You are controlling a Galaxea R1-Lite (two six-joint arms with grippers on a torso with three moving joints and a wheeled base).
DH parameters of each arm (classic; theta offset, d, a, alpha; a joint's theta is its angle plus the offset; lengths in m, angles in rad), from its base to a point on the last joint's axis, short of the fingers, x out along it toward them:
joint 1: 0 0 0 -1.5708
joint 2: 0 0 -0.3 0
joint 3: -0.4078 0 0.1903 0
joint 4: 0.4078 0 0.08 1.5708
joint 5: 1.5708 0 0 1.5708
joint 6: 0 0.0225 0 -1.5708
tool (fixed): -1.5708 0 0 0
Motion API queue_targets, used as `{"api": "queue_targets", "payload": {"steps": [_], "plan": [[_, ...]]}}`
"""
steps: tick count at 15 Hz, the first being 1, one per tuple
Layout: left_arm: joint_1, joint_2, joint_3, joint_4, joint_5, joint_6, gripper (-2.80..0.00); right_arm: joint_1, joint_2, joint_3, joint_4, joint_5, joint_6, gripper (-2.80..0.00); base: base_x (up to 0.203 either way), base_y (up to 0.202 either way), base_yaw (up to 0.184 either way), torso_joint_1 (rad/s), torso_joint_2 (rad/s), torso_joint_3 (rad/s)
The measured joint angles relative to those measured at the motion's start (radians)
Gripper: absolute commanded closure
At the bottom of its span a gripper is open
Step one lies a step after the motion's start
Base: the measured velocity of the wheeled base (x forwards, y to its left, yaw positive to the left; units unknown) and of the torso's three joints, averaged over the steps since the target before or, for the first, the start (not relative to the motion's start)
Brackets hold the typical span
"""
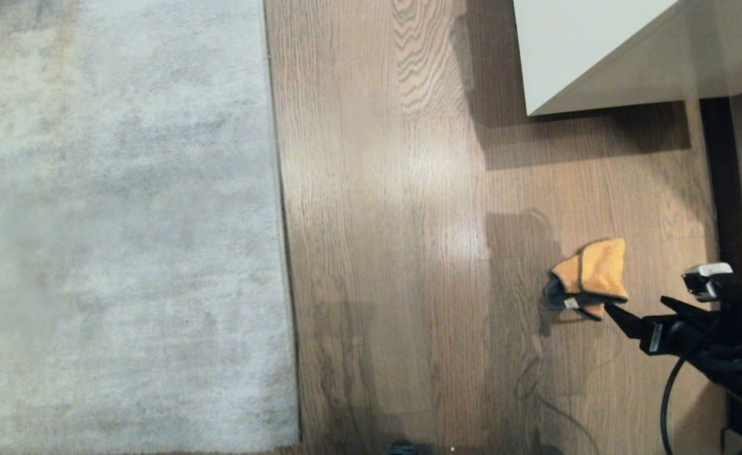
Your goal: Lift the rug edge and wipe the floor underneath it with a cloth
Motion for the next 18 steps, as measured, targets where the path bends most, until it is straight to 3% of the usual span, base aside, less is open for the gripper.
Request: {"api": "queue_targets", "payload": {"steps": [2,3,18], "plan": [[0.0,0.0,0.0,0.0,0.003,-0.003,0.0,0.0,-0.037,0.033,0.0,0.011,0.0,-2.8,0.0,0.0,0.0,0.0,0.0,0.0],[0.0,0.0,0.0,0.0,0.004,-0.005,0.0,0.0,-0.051,0.047,0.0,0.013,0.0,0.0,0.0,0.0,0.0,0.0,0.0,0.0],[0.0,0.0,0.0,0.0,0.005,-0.007,0.0,0.002,-0.223,0.132,0.0,0.011,-0.001,0.0,0.0,0.0,0.0,0.0,0.0,0.0]]}}
